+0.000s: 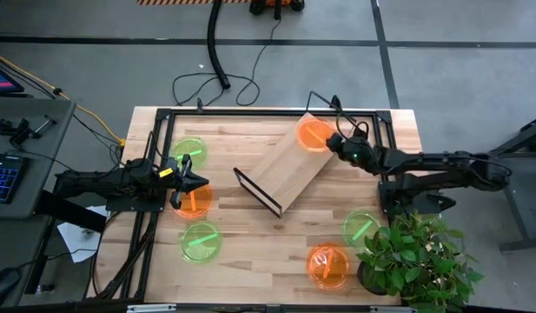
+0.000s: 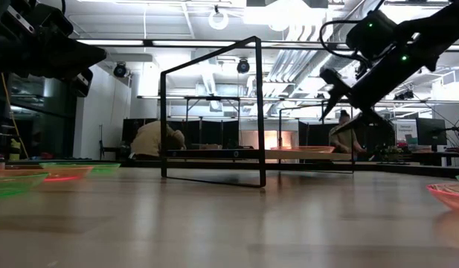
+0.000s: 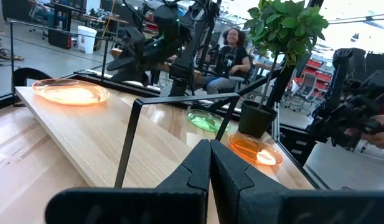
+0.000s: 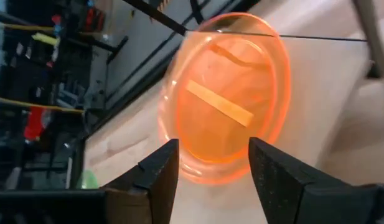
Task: Place and stack plates onto a shelf
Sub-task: Put the top right orange plate on the shelf
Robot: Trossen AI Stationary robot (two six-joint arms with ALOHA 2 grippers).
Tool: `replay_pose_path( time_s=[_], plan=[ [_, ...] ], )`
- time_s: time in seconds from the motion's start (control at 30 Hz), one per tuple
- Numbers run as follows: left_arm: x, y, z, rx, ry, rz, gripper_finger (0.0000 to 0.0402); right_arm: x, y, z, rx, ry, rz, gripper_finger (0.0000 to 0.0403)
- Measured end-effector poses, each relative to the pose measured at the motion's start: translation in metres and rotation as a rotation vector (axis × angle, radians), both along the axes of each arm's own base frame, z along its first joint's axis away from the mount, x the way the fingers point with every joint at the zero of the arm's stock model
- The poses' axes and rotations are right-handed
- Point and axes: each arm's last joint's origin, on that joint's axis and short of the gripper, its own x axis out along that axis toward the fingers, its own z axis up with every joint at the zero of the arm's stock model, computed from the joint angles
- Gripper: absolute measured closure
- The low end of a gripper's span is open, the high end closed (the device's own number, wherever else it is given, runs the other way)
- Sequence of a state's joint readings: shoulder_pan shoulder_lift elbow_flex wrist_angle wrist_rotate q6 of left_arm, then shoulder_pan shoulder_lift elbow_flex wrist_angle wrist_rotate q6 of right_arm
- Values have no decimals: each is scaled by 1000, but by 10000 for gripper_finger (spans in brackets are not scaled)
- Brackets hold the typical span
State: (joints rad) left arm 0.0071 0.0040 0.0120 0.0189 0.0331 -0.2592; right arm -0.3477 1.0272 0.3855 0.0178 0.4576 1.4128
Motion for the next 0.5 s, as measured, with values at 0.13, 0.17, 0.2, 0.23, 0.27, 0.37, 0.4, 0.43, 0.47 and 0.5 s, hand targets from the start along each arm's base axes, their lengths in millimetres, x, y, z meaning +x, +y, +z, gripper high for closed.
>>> replay_pose_path(
  time_s=[0.13, 0.17, 0.2, 0.23, 0.27, 0.37, 0.4, 0.43, 0.47, 0.5],
  plan=[
    [0, 0, 0, 0, 0, 0, 401, -8, 5, -3, 69, 66, 53, 244],
    [0, 0, 0, 0, 1, 0, 401, -9, 6, -3, 77, 66, 63, 247],
    [0, 0, 0, 0, 1, 0, 401, -9, 6, -1, 80, 52, 73, 250],
    [0, 0, 0, 0, 0, -1, 401, -8, 6, 0, 74, 31, 76, 253],
    [0, 0, 0, 0, 1, -1, 401, -6, 5, 3, 63, 5, 79, 257],
    [0, 0, 0, 0, 0, 0, 401, 3, 1, 19, 6, -5, 127, 292],
    [0, 0, 0, 0, 1, 0, 401, 7, -1, 26, -18, 13, 155, 314],
    [0, 0, 0, 0, 1, 0, 401, 11, -2, 33, -44, 44, 180, 342],
    [0, 0, 0, 0, 1, 0, 401, 17, -4, 40, -72, 84, 207, 371],
    [0, 0, 0, 0, 1, 0, 401, 22, -6, 46, -100, 136, 231, 386]
  ],
)
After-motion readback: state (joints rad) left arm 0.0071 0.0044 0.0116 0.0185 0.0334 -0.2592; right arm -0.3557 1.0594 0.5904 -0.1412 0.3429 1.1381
